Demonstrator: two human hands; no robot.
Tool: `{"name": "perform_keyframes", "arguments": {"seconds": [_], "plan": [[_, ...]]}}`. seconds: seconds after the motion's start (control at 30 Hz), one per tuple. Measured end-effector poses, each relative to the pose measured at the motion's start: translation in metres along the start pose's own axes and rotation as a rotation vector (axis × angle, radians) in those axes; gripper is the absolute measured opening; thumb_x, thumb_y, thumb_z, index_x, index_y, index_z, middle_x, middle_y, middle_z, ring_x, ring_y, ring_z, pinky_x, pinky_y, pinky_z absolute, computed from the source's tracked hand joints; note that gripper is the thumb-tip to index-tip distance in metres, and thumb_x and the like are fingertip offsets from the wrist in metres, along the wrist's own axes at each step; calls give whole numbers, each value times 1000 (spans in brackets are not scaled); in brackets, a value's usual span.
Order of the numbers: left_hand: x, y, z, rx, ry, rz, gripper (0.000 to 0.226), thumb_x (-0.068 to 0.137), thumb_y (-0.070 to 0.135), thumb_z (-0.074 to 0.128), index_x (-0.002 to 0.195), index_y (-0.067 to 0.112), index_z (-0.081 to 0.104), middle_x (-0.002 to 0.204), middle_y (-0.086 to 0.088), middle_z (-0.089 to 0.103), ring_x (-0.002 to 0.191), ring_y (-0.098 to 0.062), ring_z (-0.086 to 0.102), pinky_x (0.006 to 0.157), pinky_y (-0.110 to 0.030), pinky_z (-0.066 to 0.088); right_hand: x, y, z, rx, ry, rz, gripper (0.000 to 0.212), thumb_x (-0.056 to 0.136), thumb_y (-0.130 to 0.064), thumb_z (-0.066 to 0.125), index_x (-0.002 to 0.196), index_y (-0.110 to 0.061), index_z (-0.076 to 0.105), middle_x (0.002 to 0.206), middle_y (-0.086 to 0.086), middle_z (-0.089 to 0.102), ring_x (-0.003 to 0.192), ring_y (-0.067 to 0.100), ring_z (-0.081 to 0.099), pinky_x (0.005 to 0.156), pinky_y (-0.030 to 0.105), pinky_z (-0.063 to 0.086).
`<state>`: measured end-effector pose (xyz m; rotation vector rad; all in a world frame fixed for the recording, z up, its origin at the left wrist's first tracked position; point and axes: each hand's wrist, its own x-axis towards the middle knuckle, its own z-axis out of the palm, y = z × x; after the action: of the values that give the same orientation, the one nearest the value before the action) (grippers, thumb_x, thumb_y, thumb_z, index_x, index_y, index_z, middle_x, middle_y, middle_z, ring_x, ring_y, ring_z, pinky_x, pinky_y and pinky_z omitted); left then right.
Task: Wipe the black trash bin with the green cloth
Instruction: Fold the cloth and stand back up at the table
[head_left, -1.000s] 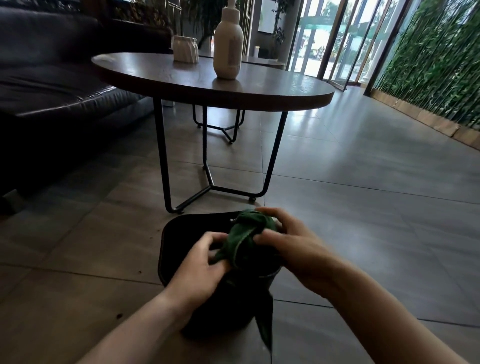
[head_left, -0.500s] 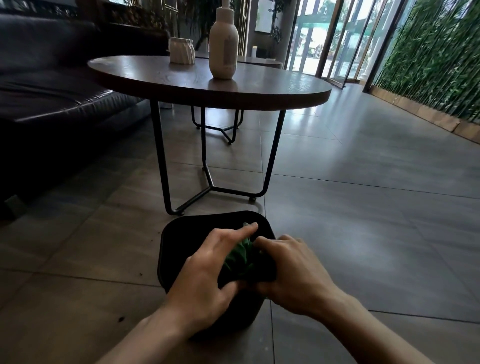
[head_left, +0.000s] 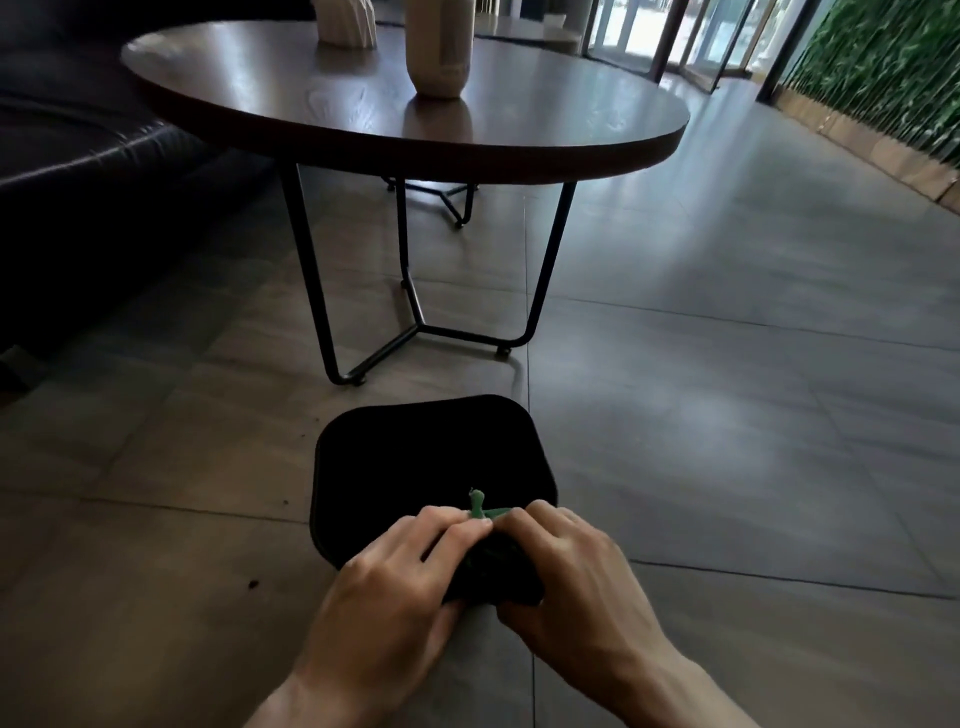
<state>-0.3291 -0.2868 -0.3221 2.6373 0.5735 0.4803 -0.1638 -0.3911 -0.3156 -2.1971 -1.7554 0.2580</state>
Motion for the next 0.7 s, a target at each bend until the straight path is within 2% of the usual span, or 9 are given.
{"name": "perform_keyframes", "arguments": {"seconds": [0.1, 0.3, 0.53, 0.7], "plan": [[-15, 20, -10, 5, -52, -66, 73, 57, 7, 86, 125, 22, 67, 120, 5, 67, 106, -17, 69, 89, -32, 59, -14, -15, -13, -18, -85, 22, 42, 74, -31, 65, 115, -28, 58, 104, -10, 57, 94, 18, 56, 72, 35, 53], [-24, 80, -62, -36, -95, -217, 78, 53, 6, 88, 125, 24, 64, 121, 7, 64, 105, -17, 68, 87, -31, 59, -36, -51, -83, -1, -161, 59, 39, 76, -24, 68, 113, -22, 60, 104, -6, 58, 95, 21, 55, 73, 36, 53], [29, 179, -193, -32, -138, -196, 77, 51, 9, 85, 122, 29, 62, 118, 10, 63, 102, -15, 68, 81, -26, 58, -47, -87, -244, 9, -145, 125, 33, 76, -24, 67, 108, -22, 59, 104, -5, 57, 98, 22, 56, 77, 37, 54], [99, 250, -297, -26, -129, -132, 69, 58, 12, 76, 123, 31, 62, 119, 11, 63, 109, -14, 66, 86, -27, 56, -42, -99, -383, 8, -57, 121, 32, 81, -25, 64, 112, -24, 57, 109, -5, 58, 101, 23, 56, 76, 34, 49]]}}
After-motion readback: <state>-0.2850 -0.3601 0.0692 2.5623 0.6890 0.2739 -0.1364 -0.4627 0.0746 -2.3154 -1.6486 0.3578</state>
